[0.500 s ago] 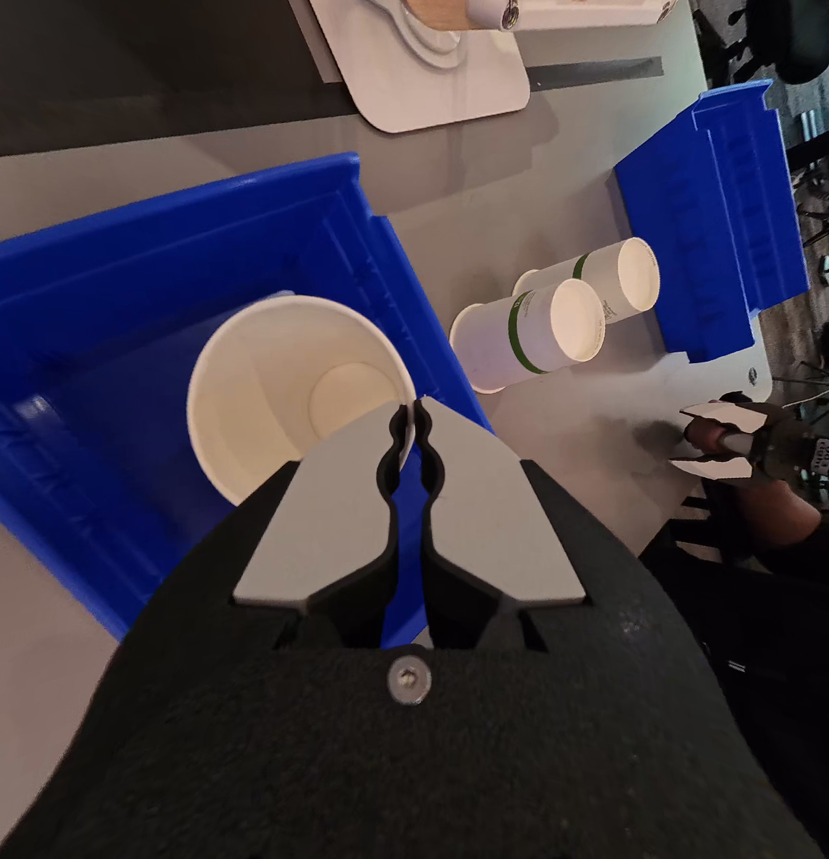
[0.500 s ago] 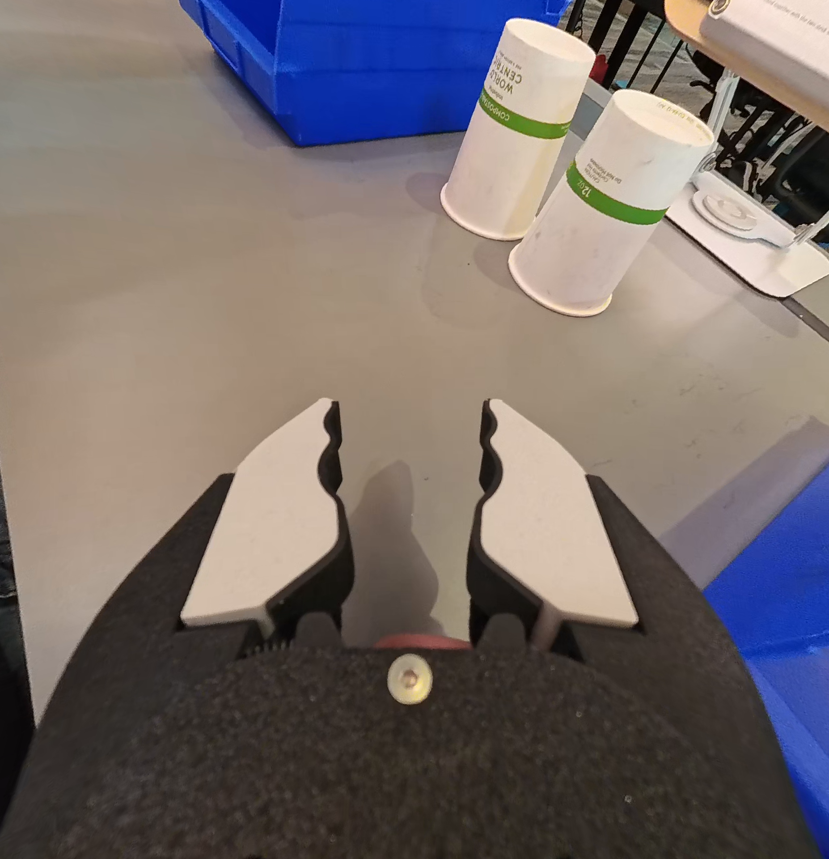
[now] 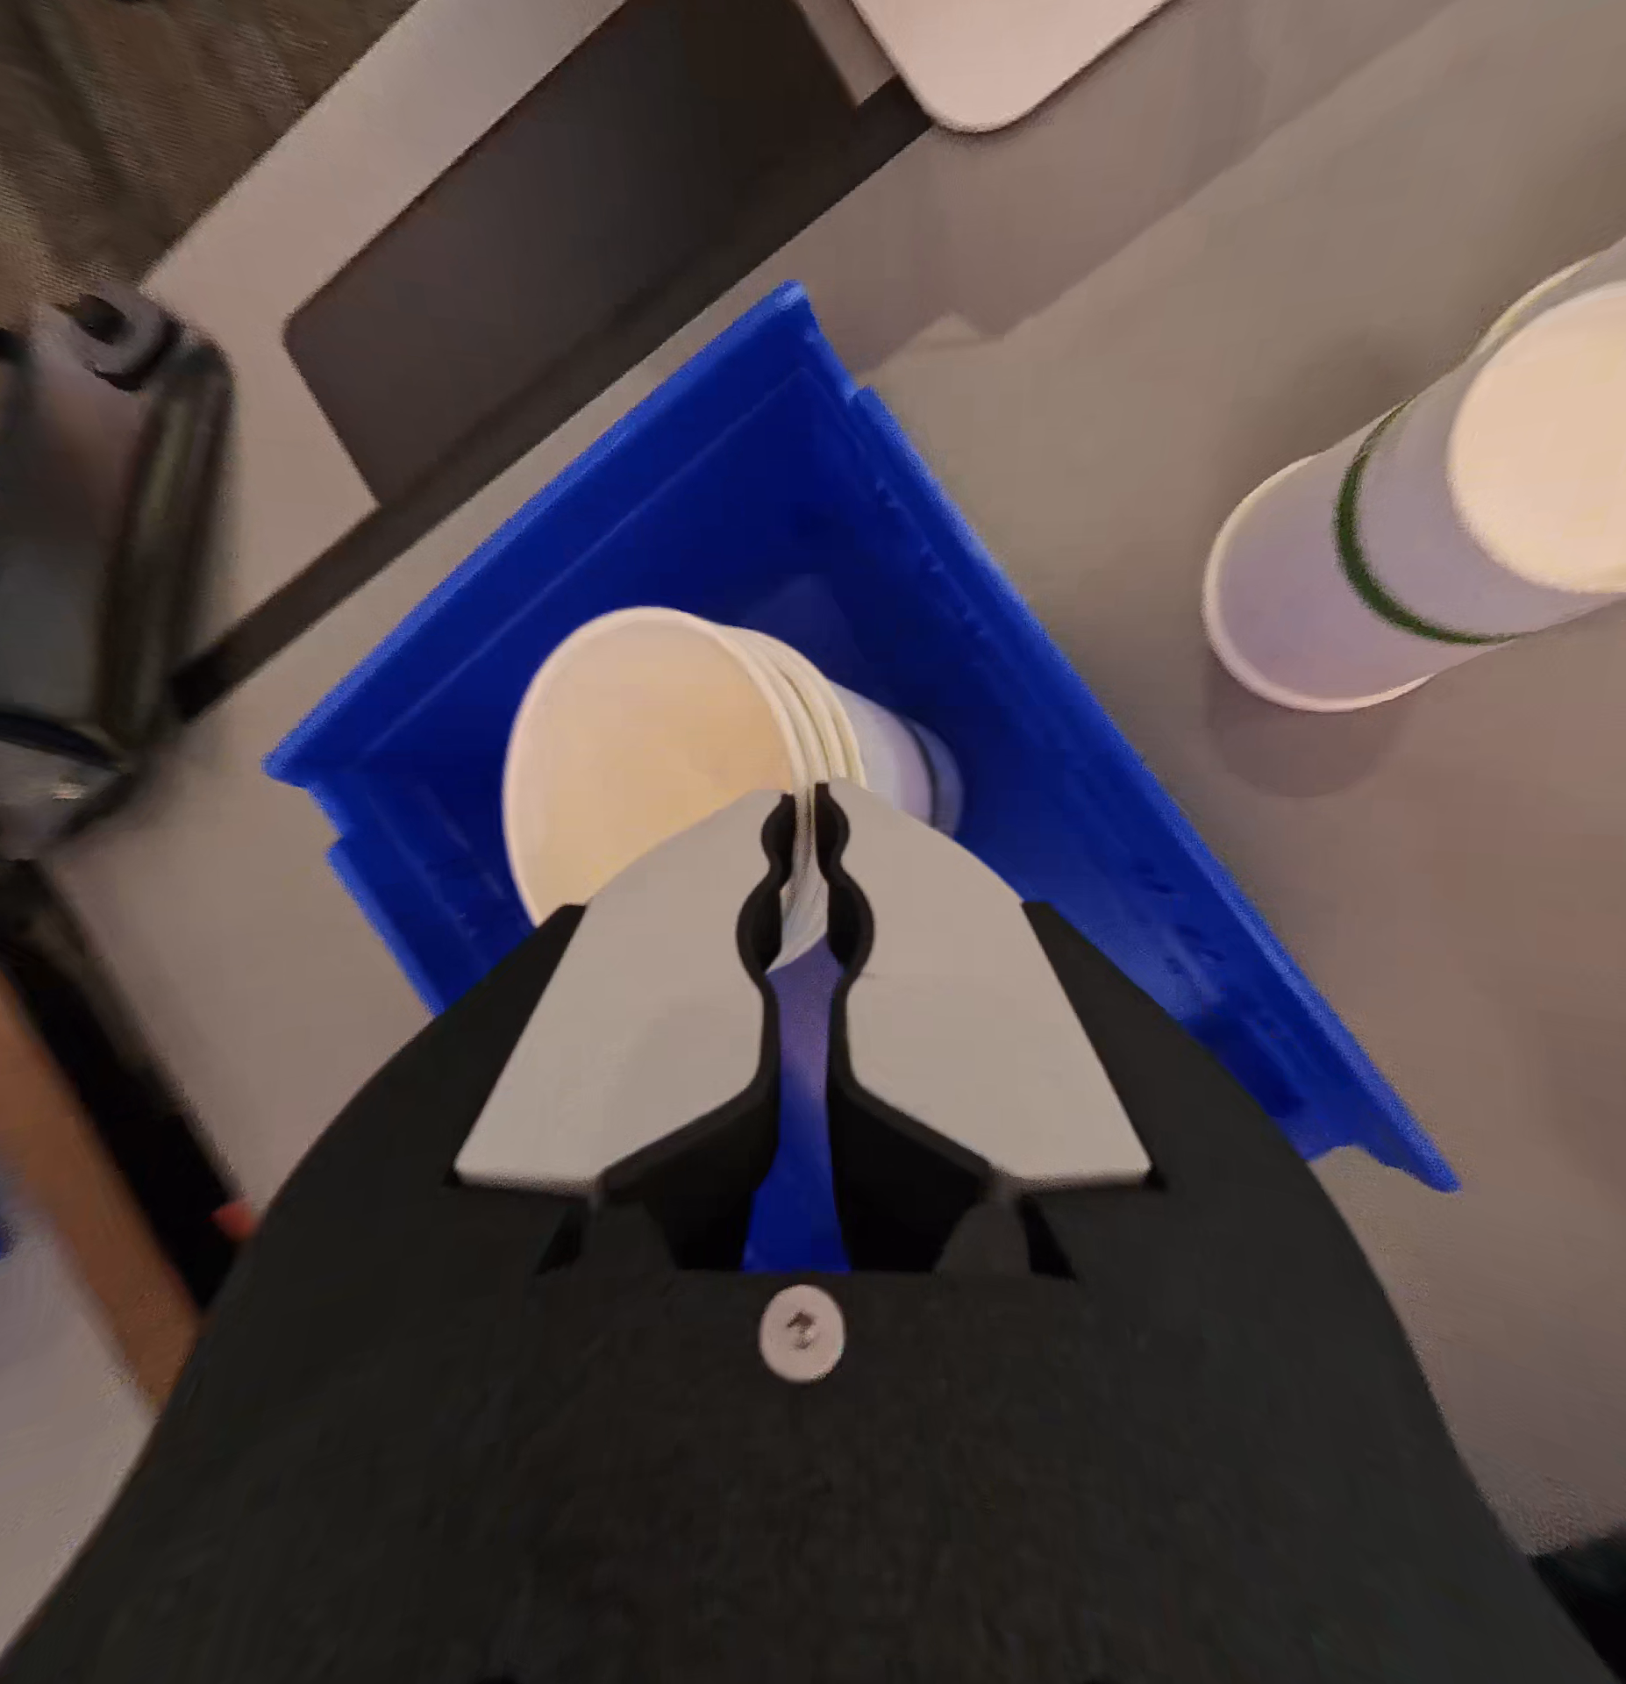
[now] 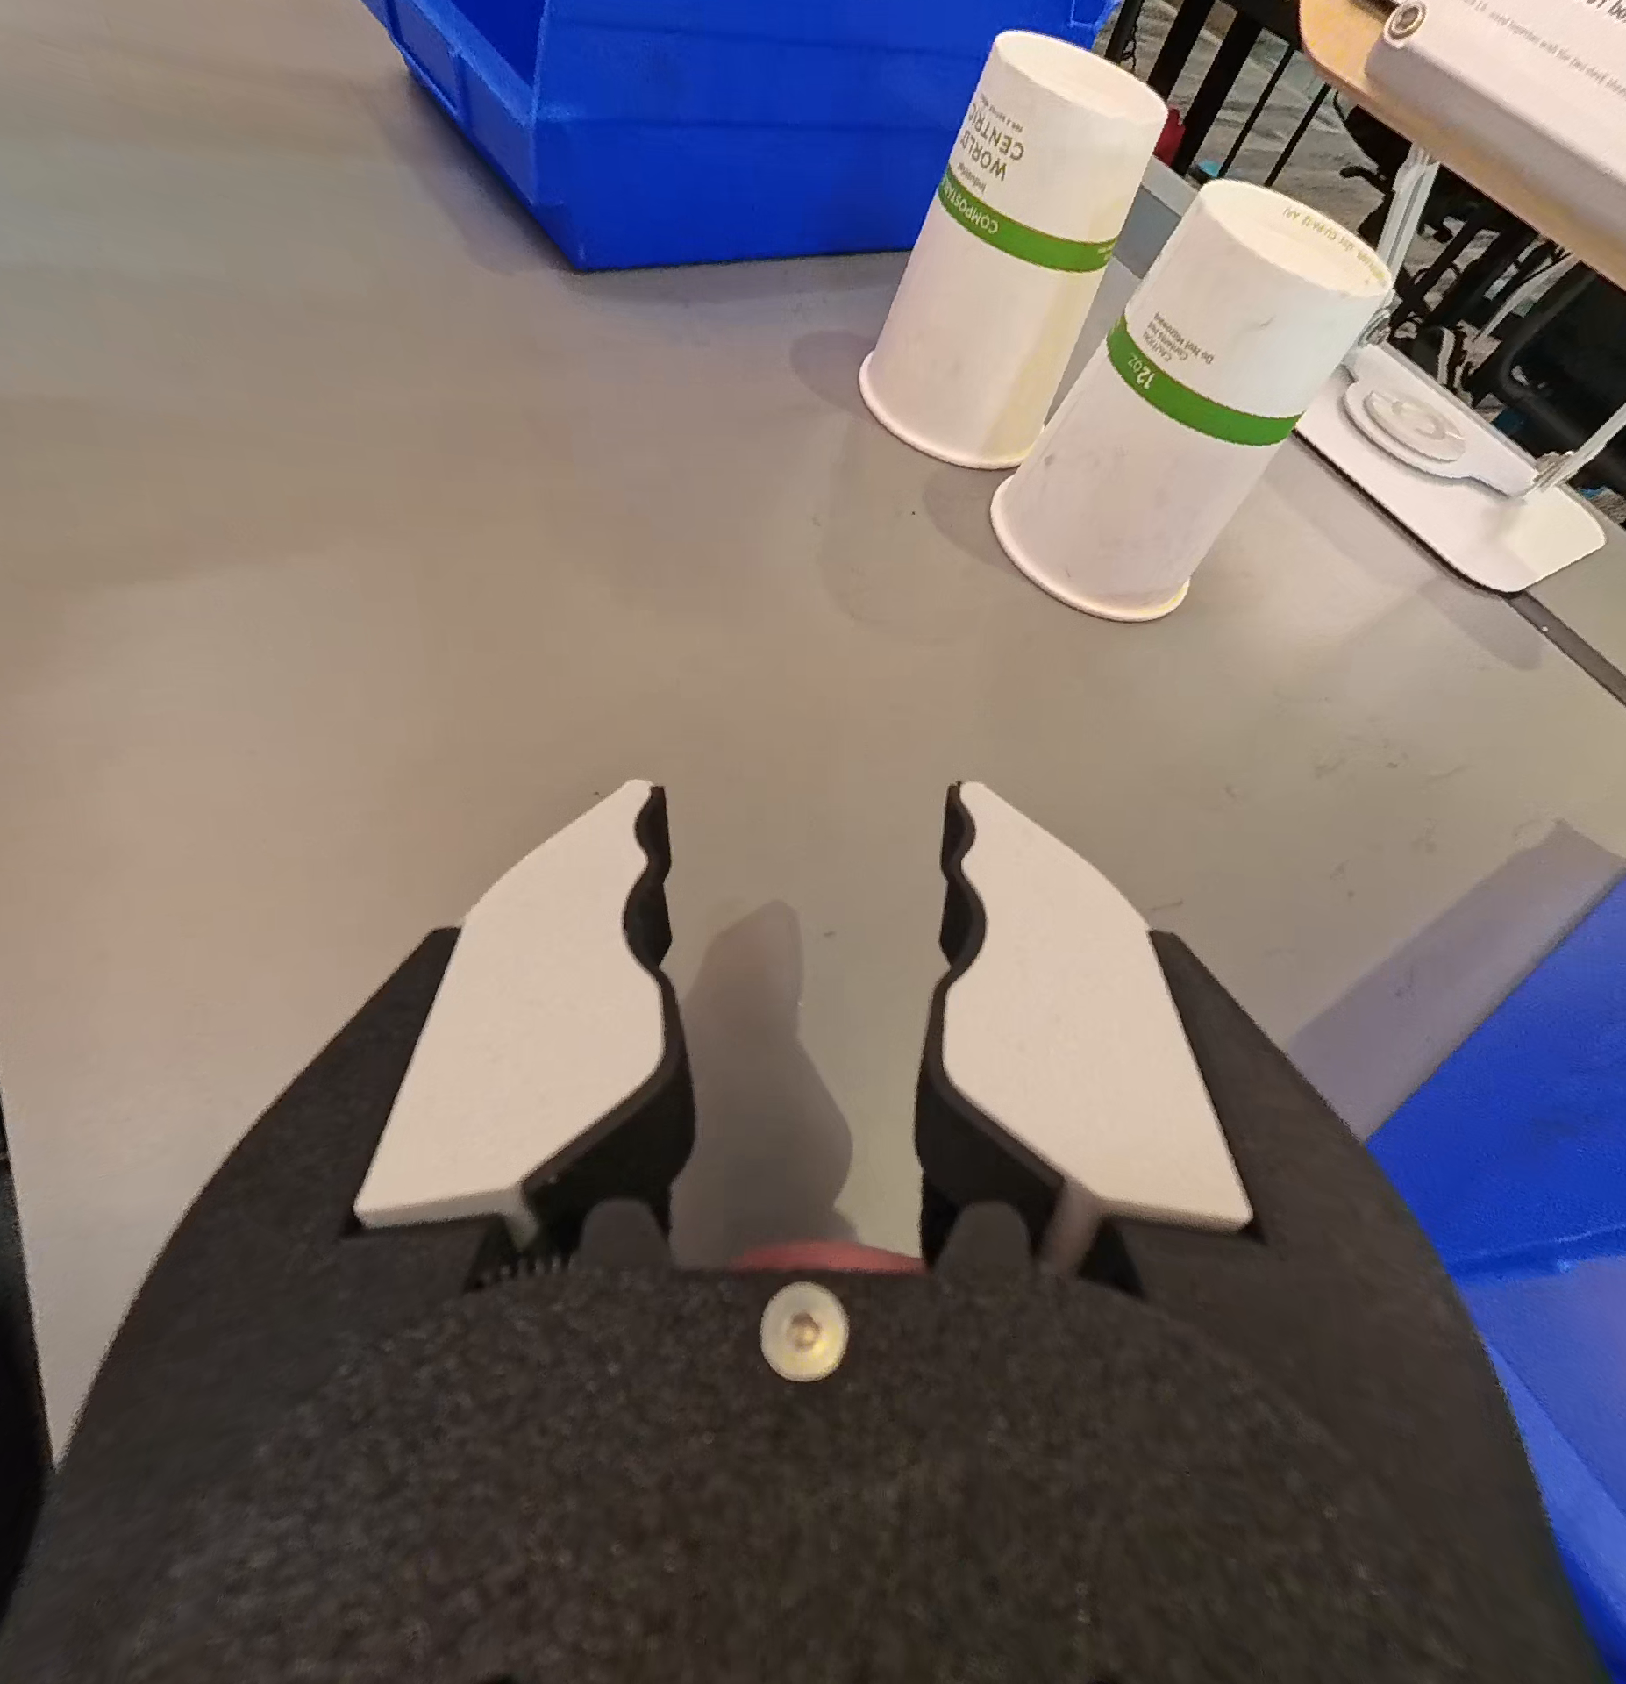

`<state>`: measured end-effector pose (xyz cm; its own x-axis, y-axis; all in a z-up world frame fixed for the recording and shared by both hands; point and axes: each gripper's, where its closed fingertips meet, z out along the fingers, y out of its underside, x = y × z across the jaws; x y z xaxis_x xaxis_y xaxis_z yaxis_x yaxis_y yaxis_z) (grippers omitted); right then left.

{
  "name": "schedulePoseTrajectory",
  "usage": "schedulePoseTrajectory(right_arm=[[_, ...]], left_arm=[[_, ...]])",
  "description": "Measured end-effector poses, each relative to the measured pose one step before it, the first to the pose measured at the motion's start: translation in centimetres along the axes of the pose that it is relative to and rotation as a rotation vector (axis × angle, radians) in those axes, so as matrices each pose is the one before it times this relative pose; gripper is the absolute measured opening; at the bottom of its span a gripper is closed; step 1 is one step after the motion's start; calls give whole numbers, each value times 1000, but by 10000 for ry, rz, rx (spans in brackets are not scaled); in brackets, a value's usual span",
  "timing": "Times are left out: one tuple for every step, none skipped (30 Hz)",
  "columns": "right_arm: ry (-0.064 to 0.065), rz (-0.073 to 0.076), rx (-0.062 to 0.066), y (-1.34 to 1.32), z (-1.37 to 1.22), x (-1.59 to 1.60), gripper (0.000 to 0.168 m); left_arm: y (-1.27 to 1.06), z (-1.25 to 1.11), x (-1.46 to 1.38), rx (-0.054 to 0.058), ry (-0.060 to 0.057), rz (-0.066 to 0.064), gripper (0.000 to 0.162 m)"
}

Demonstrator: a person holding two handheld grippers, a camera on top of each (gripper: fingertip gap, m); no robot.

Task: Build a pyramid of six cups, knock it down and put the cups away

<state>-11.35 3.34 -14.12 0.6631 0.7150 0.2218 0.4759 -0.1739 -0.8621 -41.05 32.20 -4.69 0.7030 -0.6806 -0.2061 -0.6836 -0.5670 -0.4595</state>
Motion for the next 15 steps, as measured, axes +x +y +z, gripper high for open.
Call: schedulePoseTrajectory(right_arm=[[-4, -19, 5, -26, 3, -24, 57], [-9, -16, 4, -25, 2, -32, 57], [-10, -14, 2, -18, -5, -28, 57], [-4, -4, -1, 5, 10, -12, 57], [-14, 5, -9, 20, 22, -19, 57], [-18, -4, -8, 15, 4, -29, 57], [-8, -20, 0, -5, -8, -31, 57], [-2, -23, 5, -21, -27, -17, 57], [-3, -13, 6, -20, -25, -12, 57], [-6, -4, 9, -21, -22, -8, 57], [-7, 3, 6, -12, -6, -2, 57], [-6, 7, -6, 14, 7, -8, 57], [-9, 1, -14, 37, 16, -18, 57], [-5, -12, -14, 21, 16, -22, 57], [0, -22, -8, 7, 19, -35, 57]], left_arm=[[209, 112, -124, -300, -581, 500, 2], [106, -14, -417, -220, -770, 531, 3], [-30, -146, -345, -85, -627, 440, 3], [16, -145, 43, -125, -207, 246, 3], [-16, -134, 99, -82, -60, 64, 2], [-23, -104, -88, -4, -132, 66, 2], [148, 37, -136, -77, -149, 114, 2], [283, 147, -108, -131, -85, 76, 2], [261, 206, 5, -72, 23, 12, 3], [215, 191, 36, -15, 83, -44, 2], [242, 183, -9, -48, 75, -52, 2], [217, 167, -147, -44, -35, -2, 3], [178, 160, -291, -26, -174, 89, 2], [166, 107, -333, -39, -233, 133, 2], [120, 39, -272, -25, -178, 105, 3]])
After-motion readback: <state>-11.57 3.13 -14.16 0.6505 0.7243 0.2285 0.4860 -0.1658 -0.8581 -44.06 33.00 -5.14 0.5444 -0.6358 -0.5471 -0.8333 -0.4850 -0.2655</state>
